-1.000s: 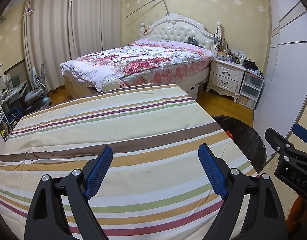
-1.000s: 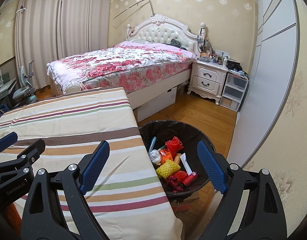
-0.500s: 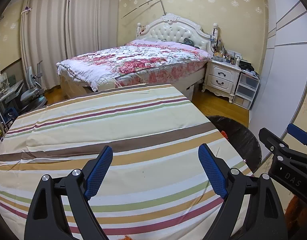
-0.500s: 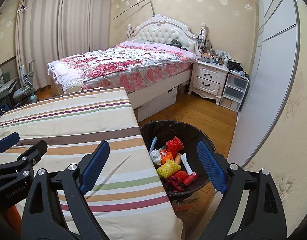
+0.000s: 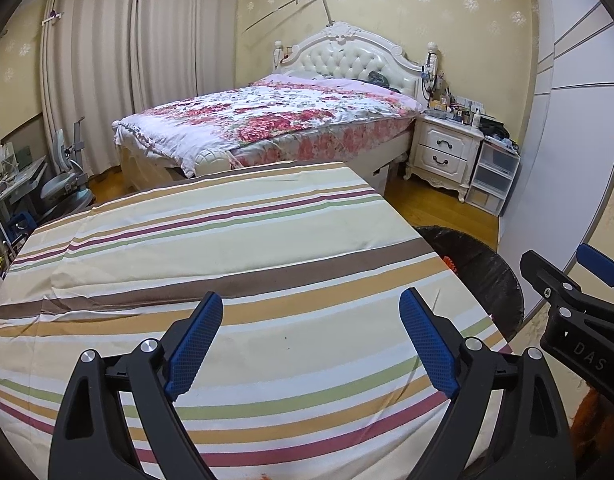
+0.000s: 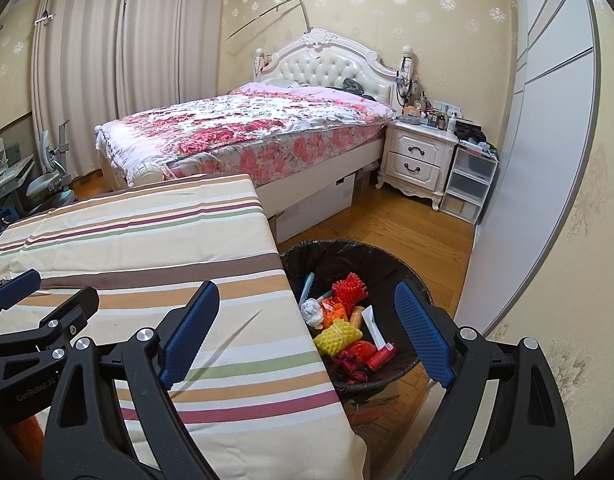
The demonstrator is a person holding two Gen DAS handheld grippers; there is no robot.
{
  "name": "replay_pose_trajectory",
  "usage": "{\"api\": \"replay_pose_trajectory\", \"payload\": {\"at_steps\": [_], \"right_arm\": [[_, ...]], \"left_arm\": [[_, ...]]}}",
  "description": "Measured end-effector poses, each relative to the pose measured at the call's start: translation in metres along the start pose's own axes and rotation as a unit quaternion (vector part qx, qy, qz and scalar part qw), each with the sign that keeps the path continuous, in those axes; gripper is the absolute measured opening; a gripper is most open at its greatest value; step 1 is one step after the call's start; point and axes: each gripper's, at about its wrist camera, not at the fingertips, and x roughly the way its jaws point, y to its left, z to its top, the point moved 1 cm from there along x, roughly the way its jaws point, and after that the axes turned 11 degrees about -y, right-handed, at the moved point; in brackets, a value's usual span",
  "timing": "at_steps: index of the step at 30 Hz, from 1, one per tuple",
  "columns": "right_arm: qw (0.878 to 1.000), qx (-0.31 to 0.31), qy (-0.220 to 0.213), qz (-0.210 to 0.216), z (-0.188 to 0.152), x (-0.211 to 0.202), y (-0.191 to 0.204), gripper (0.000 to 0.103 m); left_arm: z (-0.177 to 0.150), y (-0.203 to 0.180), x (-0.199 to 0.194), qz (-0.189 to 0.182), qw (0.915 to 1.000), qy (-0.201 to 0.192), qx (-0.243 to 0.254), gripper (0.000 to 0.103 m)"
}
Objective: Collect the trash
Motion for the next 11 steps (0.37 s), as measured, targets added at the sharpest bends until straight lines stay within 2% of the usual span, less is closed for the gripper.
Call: {"api": "replay_pose_trajectory", "payload": {"at_steps": [7, 11], "right_arm": [[1.000, 0.000, 0.000, 0.001, 0.000, 0.000, 0.001, 0.087], [1.000, -0.003, 0.004, 0.003, -0.003, 0.002, 0.006, 0.087]], "left_arm": [[0.005, 0.010, 0.002, 0.016, 0.9998, -0.001, -0.011, 0.087], [0.006, 0.023, 0.011, 0.032, 0.9993, 0.012, -0.017, 0.087]]}}
